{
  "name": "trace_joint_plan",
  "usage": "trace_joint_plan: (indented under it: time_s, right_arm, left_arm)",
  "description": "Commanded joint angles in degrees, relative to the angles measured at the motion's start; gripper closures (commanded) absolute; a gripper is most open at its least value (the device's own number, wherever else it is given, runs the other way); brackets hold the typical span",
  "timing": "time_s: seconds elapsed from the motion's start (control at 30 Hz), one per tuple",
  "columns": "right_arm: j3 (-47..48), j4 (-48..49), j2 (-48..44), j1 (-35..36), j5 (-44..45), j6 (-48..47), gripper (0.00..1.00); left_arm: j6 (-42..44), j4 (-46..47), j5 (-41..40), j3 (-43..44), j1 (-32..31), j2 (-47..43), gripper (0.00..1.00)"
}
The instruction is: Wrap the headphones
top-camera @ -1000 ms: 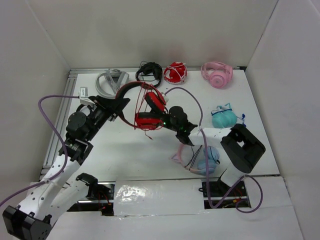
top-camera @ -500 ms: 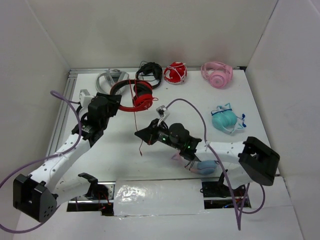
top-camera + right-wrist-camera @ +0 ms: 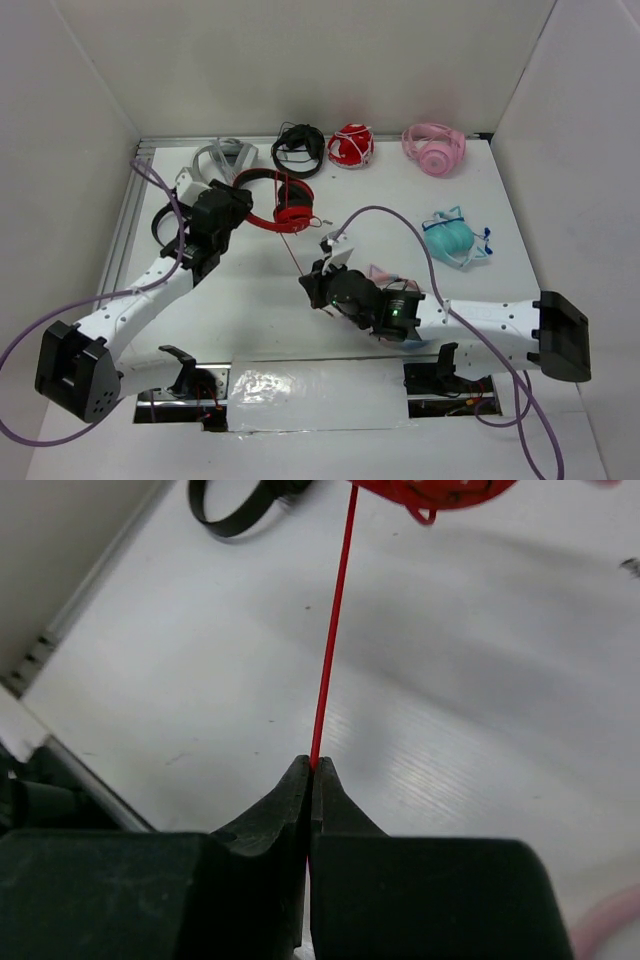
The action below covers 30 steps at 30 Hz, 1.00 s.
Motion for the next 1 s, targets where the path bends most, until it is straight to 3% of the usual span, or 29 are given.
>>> trace_joint_plan:
  time_s: [0.0,0.13,0.23,0.33,0.4,0.53,0.77,0.97]
  right_arm:
    - [6.49,-18.51,0.11,4.66,4.89,-6.86,1.0]
    - [11.15,-25.02,5.12,6.69,13.76,-20.11,1.0]
    - [14.5,-26.71,8.03,6.69,20.28,-25.32,1.0]
    - [15.29,-25.04,7.86,6.69,15.38,-34.81,1.0]
    - [15.91,-24.95,6.72,6.78,11.17,-39.3,1.0]
    - [17.31,-24.16,5.49,5.91,10.79,-46.59,1.0]
    - [25.13,-29.6,9.43,1.95,0.34,-54.6,1.0]
    - [29.71,-29.35,14.45,-1.38,1.74,-59.96,1.0]
  left_arm:
    - [12.93,26.76,-4.81,-0.55,1.62,0.01,1.0]
    - [18.64,28.63,-0.58,-3.11,1.36,0.89,1.0]
    - [20.07,25.21,-1.96,-1.89,0.48,2.56,1.0]
    - [19.46,20.11,-2.94,-2.05,-0.58,3.53,1.0]
    - [21.03,22.11,-2.16,-4.76,-1.28,3.01,1.0]
    - [27.09,23.18,6.34,-7.33,-1.46,1.42,1.0]
    - [38.17,22.74,22.95,-8.56,-2.51,0.89,1.0]
    - [42.65,20.1,28.5,-9.08,-3.13,3.09,1.0]
